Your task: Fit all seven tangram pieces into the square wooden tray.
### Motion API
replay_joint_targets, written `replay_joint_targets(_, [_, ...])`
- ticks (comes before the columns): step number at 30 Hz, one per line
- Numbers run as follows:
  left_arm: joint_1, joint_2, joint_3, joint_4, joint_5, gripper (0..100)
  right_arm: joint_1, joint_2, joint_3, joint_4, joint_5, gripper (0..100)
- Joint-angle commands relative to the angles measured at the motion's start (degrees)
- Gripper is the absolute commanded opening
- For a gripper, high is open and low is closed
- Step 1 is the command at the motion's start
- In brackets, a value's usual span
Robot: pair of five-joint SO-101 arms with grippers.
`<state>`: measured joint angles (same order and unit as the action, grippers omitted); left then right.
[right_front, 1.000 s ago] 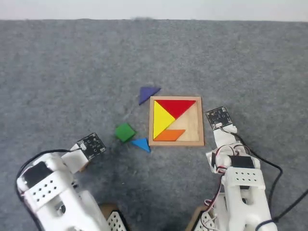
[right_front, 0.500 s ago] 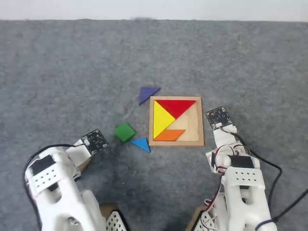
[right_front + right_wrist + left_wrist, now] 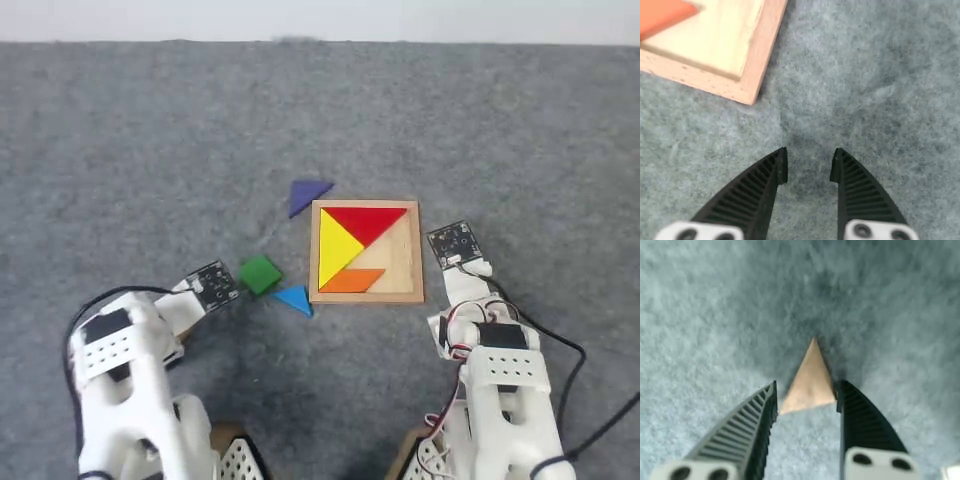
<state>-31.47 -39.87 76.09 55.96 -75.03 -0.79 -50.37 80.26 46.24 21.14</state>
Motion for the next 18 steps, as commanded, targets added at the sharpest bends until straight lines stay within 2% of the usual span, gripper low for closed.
replay_joint_targets(1, [2.99,1.58,-0.48,-0.53,3.52,19,-0.4,-1.45,-0.26,-1.54,0.35,15.8])
replay_joint_targets(5, [3.16,1.67,-0.75,2.55,3.78,18,-0.4,-1.45,-0.26,-1.45,0.44,15.8])
replay_joint_targets(18, [2.99,1.76,-1.27,2.64,8.09,20,-0.4,-1.45,-0.26,-1.01,0.53,15.8])
